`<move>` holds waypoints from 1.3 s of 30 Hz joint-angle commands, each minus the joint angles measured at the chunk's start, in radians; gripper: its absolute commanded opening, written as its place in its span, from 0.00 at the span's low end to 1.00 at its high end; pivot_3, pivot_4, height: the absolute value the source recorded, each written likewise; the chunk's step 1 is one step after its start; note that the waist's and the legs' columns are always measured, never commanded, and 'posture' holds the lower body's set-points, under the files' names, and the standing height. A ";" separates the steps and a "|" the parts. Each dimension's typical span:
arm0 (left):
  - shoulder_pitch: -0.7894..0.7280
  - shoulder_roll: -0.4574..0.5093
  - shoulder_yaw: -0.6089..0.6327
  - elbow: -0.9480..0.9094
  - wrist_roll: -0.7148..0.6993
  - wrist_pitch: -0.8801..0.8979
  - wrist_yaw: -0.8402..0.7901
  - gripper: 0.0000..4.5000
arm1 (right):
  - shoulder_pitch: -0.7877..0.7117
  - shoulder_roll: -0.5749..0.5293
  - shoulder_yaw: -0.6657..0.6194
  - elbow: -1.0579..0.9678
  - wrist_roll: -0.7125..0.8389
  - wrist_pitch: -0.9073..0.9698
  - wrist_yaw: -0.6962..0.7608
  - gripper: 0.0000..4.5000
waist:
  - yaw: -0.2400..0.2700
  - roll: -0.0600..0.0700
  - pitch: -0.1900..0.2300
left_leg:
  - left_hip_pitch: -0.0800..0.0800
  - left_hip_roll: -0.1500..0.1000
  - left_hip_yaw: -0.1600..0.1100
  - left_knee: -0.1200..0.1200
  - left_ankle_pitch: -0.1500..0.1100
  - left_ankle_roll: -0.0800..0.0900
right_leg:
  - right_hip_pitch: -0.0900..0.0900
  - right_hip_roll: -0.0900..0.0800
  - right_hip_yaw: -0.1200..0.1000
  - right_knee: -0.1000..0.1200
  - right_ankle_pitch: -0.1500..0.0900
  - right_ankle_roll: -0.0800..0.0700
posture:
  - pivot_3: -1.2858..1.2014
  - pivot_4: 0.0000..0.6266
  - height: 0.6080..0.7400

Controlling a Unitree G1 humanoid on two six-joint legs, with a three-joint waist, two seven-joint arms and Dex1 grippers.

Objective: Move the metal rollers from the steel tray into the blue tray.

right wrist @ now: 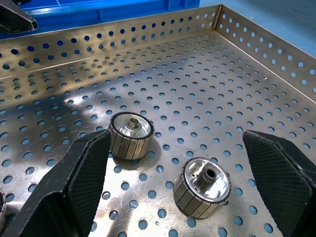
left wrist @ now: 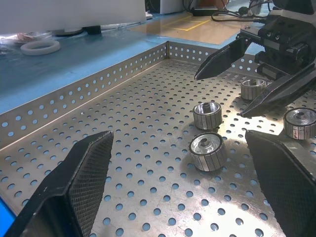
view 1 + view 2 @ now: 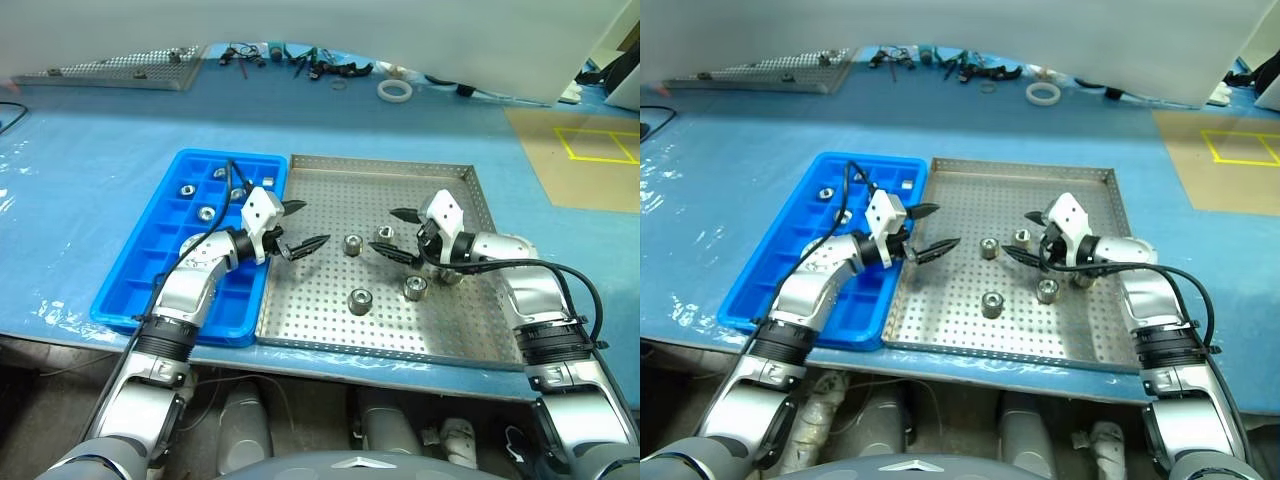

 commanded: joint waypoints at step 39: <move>-0.101 -0.003 -0.063 0.042 0.053 0.092 -0.043 1.00 | 0.088 -0.036 -0.038 -0.119 0.012 0.011 -0.059 0.99 | -0.010 0.000 0.000 | 0.000 0.000 0.000 0.000 0.000 0.000 | 0.000 0.000 0.000 0.000 0.000 0.000 | 0.40 0.24 1.00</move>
